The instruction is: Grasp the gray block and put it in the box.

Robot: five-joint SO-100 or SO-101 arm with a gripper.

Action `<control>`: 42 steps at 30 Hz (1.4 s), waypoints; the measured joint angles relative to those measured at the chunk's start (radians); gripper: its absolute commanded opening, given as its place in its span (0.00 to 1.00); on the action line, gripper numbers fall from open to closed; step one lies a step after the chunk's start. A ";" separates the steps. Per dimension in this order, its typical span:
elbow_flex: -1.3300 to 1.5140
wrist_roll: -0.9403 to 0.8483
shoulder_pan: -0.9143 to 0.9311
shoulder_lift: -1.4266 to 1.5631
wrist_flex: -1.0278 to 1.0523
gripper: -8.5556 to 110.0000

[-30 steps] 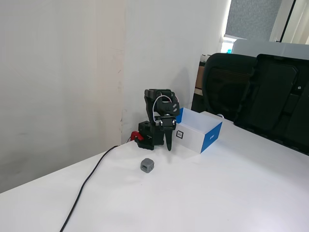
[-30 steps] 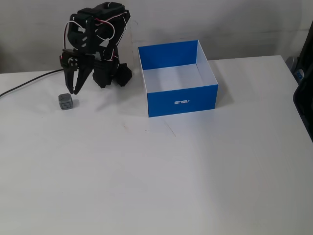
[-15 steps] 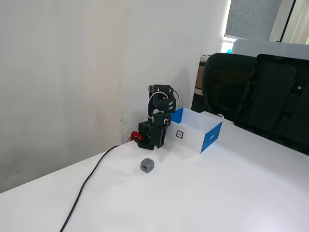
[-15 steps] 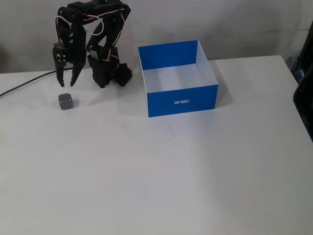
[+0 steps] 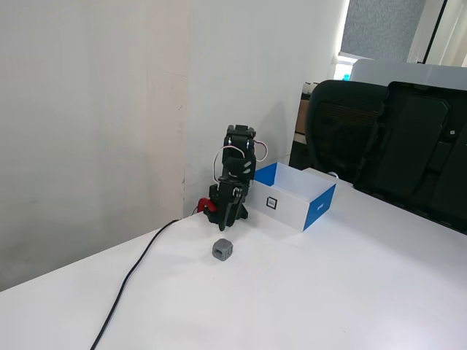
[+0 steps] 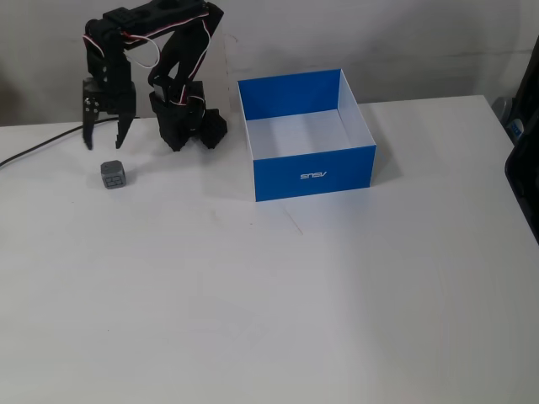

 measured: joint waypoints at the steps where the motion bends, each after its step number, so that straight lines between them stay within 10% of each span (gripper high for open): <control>1: 0.000 0.000 -0.005 -0.008 0.000 0.38; 42: 0.071 0.012 0.077 -0.244 -0.049 0.44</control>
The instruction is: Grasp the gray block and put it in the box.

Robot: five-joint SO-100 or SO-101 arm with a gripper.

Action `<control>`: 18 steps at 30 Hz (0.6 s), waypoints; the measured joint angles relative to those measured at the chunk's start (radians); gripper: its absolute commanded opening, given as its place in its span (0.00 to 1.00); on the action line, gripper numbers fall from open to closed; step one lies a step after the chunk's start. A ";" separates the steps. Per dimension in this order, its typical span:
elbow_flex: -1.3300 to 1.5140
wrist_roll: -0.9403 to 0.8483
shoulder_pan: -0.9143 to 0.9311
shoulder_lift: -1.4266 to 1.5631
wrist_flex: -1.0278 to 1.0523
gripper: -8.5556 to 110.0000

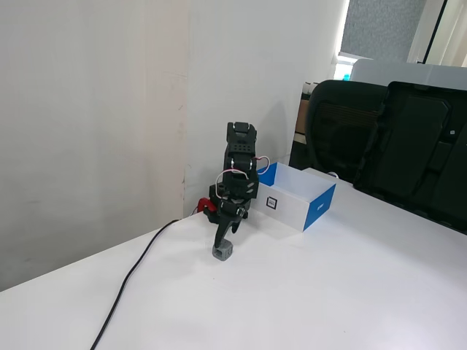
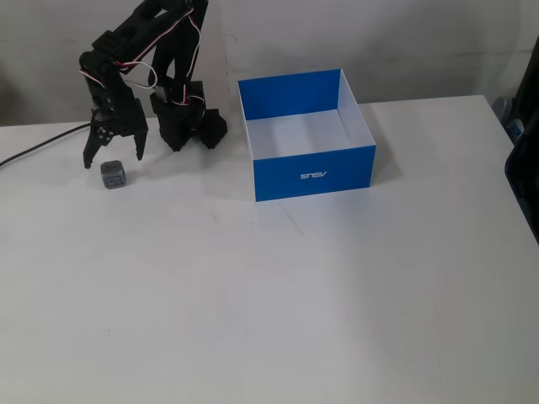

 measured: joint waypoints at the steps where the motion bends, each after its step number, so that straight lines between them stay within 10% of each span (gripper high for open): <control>1: 0.000 0.000 -0.003 -0.003 -0.006 0.44; 18: 0.000 0.000 -0.044 -0.129 -0.084 0.44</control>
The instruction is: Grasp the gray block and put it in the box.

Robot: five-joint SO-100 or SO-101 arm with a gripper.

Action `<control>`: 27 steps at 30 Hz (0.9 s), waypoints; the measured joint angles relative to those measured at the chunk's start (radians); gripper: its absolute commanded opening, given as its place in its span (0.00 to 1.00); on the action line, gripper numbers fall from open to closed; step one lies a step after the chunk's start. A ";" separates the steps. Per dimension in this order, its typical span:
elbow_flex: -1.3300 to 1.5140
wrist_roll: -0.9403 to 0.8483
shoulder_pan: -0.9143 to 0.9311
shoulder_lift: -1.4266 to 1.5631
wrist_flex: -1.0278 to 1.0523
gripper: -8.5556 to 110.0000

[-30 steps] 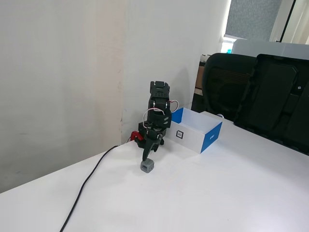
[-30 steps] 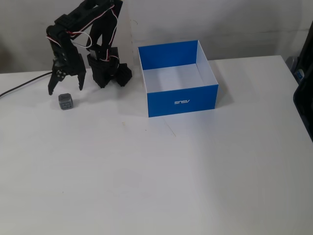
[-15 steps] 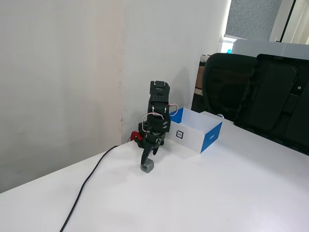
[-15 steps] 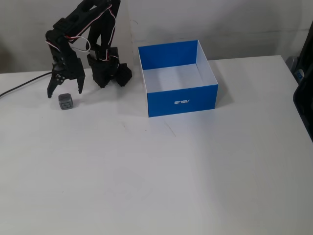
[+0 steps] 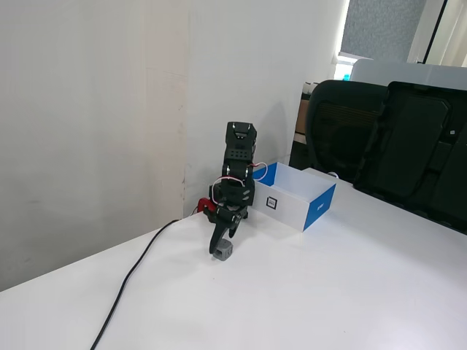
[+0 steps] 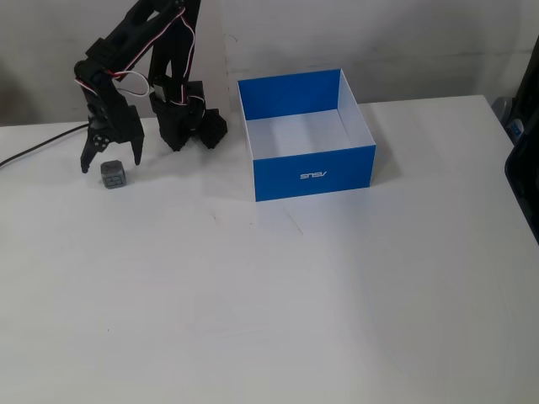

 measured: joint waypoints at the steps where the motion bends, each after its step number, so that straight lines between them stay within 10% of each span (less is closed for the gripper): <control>1: 0.000 0.000 0.000 -0.009 -0.005 0.44; 27: -0.064 -0.009 0.000 -0.077 -0.035 0.07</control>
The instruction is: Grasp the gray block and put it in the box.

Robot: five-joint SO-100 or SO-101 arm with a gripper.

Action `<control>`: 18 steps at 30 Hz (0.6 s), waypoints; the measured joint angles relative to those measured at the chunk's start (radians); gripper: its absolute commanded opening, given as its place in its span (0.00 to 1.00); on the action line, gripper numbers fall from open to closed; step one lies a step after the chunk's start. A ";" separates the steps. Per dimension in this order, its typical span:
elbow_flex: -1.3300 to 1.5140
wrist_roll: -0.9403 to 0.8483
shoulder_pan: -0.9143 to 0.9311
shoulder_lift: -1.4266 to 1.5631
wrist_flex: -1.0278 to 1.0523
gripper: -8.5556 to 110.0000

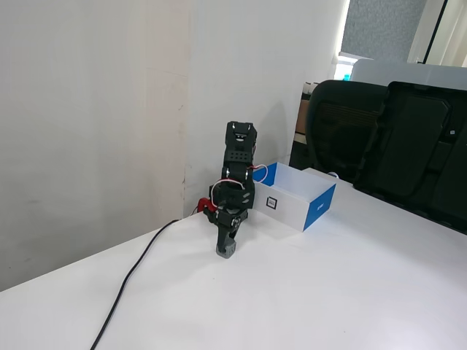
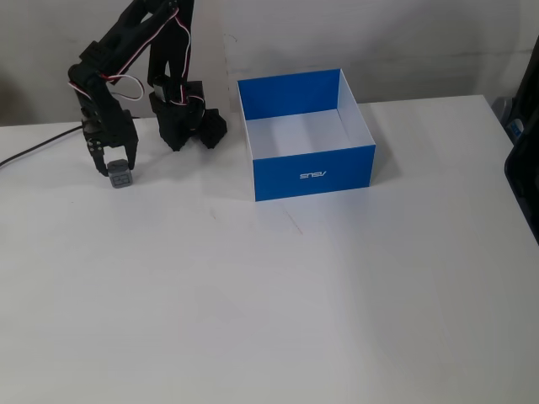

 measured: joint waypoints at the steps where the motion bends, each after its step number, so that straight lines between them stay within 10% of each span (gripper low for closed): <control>1: -0.002 -0.002 0.000 0.000 0.000 0.07; 18: -0.198 -0.006 0.078 0.101 0.176 0.07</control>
